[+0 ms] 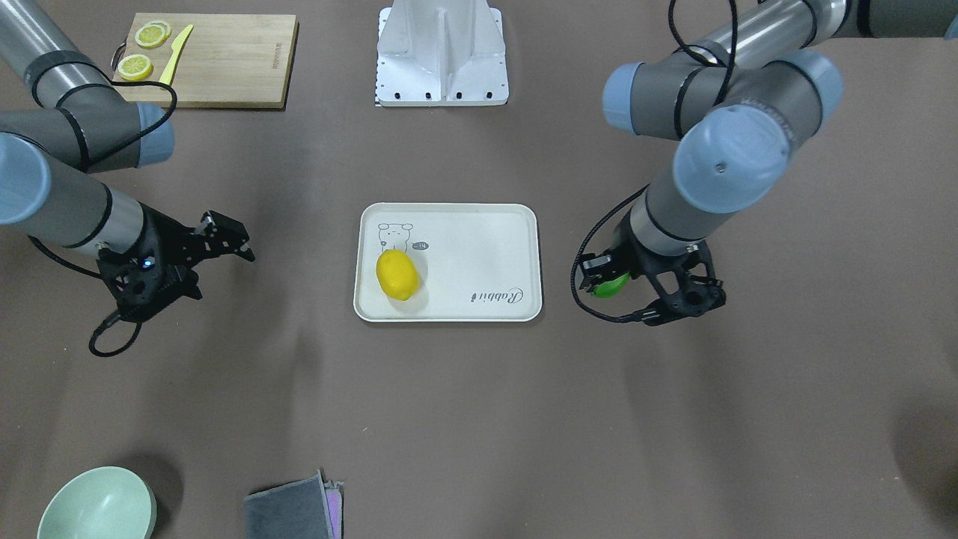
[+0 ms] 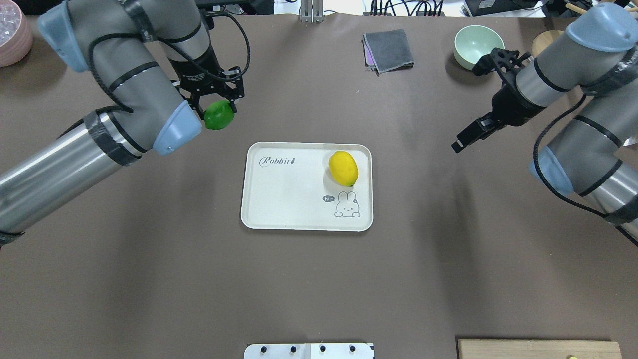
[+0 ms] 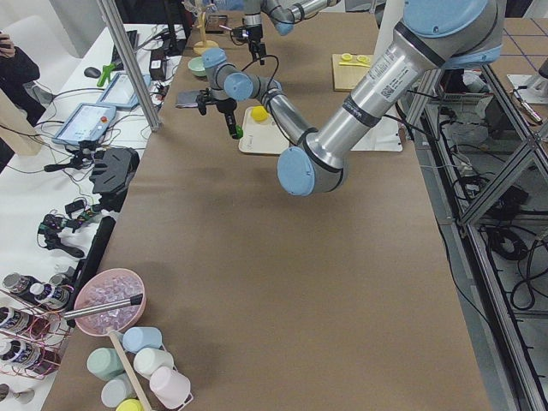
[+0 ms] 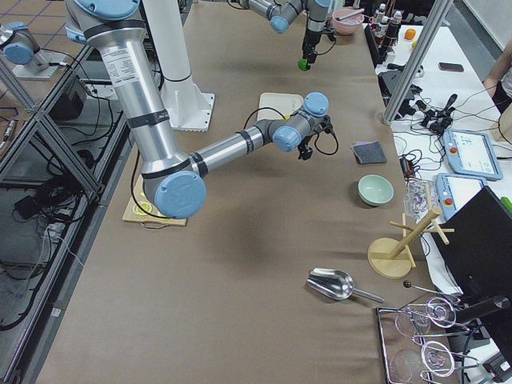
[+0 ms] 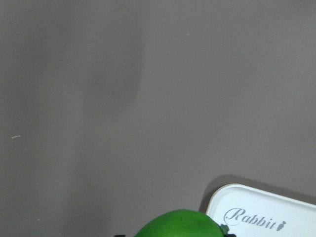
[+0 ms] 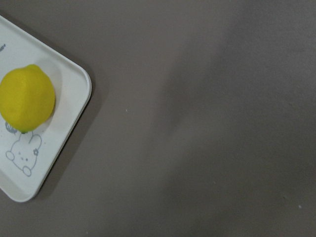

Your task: Place all lemons on tray

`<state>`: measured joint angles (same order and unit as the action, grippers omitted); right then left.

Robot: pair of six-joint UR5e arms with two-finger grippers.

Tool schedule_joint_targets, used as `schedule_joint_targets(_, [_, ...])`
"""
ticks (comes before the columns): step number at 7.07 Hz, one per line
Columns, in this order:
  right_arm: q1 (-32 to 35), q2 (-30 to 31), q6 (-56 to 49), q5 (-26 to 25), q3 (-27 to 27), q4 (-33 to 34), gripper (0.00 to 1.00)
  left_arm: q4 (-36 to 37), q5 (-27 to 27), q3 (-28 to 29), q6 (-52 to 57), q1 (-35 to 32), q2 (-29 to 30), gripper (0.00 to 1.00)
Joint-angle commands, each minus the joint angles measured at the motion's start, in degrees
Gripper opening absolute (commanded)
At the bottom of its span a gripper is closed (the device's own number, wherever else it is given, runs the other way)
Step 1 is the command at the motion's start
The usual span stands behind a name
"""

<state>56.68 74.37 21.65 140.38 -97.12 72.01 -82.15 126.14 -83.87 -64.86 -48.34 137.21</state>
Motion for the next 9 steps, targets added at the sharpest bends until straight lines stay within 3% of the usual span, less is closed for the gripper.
schedule_joint_targets(1, [4.56,6.38,-0.73,0.68,-4.92,0.15,1.0,-2.83,-2.65,3.87,-4.56,4.03,3.41,0.0])
schedule_joint_targets(3, [8.26,9.91,-0.73,-0.71,-5.63,1.98,1.0,-5.91,-3.89,5.9,-7.91,6.41,4.2,0.0])
schedule_joint_targets(6, [14.76,10.0,-1.08,-3.8,-5.11,17.51,1.0,-6.53,-6.69,6.08,-11.6,11.07,4.12,0.0])
schedule_joint_targets(9, [21.88,10.09,-9.17,-7.05,-4.58,29.57,1.0,-11.52,-8.63,7.74,-14.58,13.62,2.98,0.0])
